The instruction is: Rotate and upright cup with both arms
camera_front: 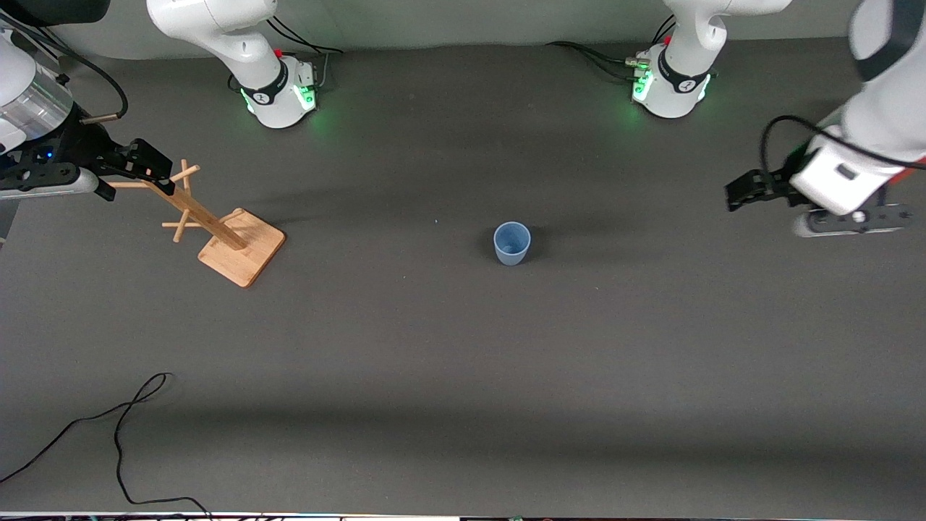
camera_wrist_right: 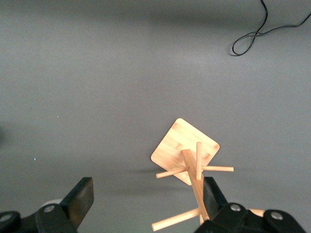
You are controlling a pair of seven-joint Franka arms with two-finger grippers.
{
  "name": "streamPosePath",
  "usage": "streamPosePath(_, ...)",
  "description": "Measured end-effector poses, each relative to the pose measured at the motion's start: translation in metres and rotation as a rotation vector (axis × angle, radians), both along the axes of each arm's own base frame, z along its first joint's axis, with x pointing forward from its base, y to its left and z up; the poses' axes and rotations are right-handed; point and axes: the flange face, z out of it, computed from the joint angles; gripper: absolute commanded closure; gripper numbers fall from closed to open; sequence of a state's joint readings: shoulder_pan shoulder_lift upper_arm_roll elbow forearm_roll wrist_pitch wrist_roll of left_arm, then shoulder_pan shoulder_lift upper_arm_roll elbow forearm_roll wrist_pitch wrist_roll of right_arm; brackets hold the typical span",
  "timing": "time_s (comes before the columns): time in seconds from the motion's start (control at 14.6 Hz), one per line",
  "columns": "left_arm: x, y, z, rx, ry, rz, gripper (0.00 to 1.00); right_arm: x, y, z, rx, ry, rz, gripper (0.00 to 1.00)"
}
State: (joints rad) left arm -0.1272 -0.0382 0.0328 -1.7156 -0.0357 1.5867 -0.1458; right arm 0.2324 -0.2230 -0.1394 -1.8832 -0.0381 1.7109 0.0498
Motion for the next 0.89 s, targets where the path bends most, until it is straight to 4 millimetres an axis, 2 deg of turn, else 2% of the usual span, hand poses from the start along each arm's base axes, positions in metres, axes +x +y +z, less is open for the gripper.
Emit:
streamPosePath(0.14, 0.000, 0.011, 0.015, -0.005, -0.006, -0.024, 0.00, -0.001, 0.000, 0.003, -0.001, 0.005, 0.000, 0.00)
streamPosePath(0.27, -0.001, 0.011, 0.019, -0.007, -0.007, -0.038, 0.00, -0.001, 0.000, 0.008, 0.000, -0.003, 0.003, 0.00)
streamPosePath(0.48, 0.001, 0.010, 0.016, -0.007, -0.003, -0.048, 0.00, 0.002, 0.005, 0.015, -0.005, 0.006, 0.009, 0.00)
streamPosePath(0.89, 0.003, 0.010, 0.011, -0.004, 0.007, -0.060, 0.00, 0.004, 0.008, 0.012, 0.006, 0.059, 0.008, 0.00)
